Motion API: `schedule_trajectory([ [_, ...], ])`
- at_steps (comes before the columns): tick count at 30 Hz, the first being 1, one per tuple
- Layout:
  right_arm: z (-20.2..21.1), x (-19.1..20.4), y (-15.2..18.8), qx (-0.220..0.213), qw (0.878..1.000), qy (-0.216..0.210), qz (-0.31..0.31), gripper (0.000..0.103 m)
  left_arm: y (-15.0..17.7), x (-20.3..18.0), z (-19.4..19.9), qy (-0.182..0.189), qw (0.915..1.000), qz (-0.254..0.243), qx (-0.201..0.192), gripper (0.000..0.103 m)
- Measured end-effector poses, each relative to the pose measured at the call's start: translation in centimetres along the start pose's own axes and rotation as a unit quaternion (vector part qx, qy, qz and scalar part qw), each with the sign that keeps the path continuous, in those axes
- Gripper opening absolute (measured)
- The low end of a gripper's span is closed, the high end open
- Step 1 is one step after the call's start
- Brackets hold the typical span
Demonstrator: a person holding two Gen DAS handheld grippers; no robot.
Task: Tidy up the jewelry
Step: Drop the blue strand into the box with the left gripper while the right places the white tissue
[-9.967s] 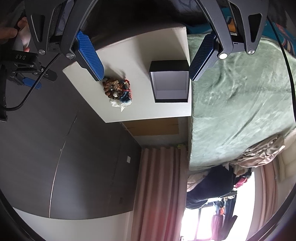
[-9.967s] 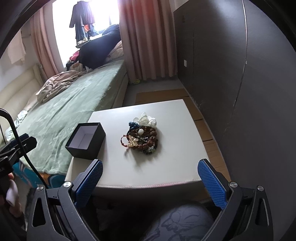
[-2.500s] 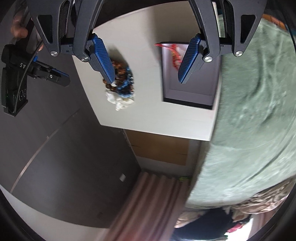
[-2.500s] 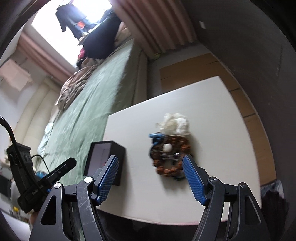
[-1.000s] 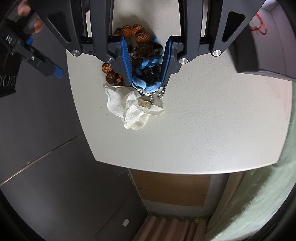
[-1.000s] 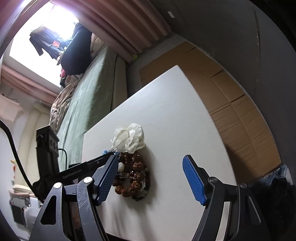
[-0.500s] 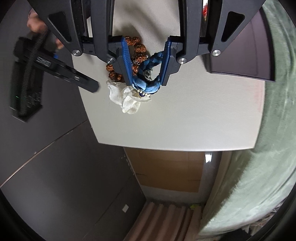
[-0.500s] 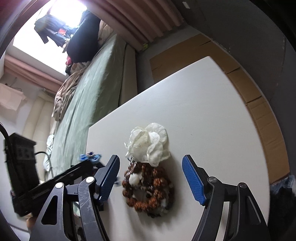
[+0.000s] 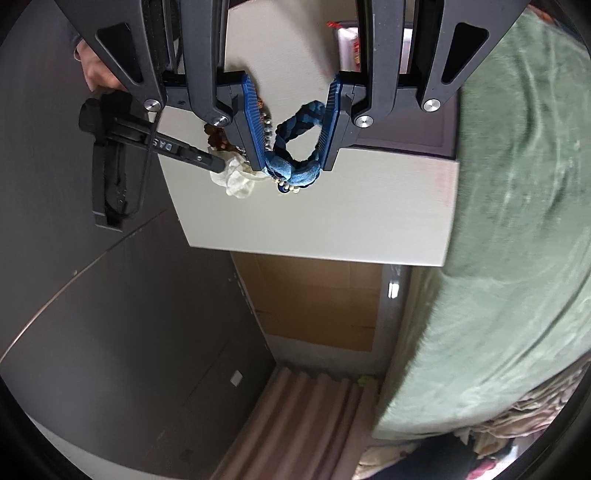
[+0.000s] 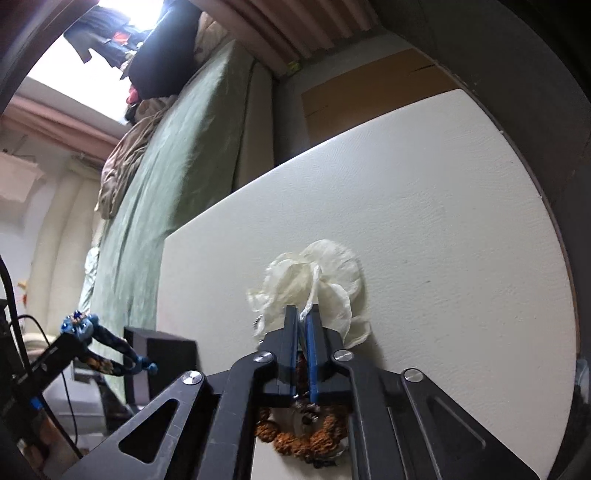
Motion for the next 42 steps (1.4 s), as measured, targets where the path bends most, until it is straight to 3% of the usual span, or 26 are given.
schedule_trajectory([
  [14, 6.4, 7.3, 0.9, -0.071, 0.994, -0.040, 0.071, 0.003, 1.3, 3.9, 4.3, -0.011, 0.9992, 0.031, -0.023, 0.031],
  [26, 9.3, 11.3, 2.9, -0.089, 0.990, -0.051, 0.094, 0.003, 3.4, 4.8, 2.8, -0.027, 0.9991, 0.031, 0.005, 0.032],
  [30, 10.1, 12.2, 3.8, -0.090, 0.989, -0.051, 0.102, 0.003, 4.8, 4.9, 1.0, -0.014, 0.9980, 0.046, 0.042, 0.049],
  [31, 10.1, 12.3, 3.9, -0.089, 0.989, -0.051, 0.103, 0.003, 5.1, 4.9, 0.8, -0.011, 0.9976, 0.050, 0.047, 0.058],
  [33, 10.1, 12.7, 4.2, -0.086, 0.989, -0.052, 0.106, 0.003, 5.2, 5.2, 1.0, -0.008, 0.9977, 0.052, 0.043, 0.066],
  [42, 8.1, 17.0, 5.1, -0.066, 0.985, -0.074, 0.141, 0.003, 4.6, 9.6, 4.5, -0.023, 0.9952, 0.095, 0.006, 0.068],
])
Point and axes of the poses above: each gripper's, at about its wrist camera, not at the fingertips, and z roughly against the way its jaws point, x to its left, y to its underside, the point moved 9 cm from there along -z, roughly the way its jaws point, and after that the axes turned 3 degrees about z, right-handed, at the moved point
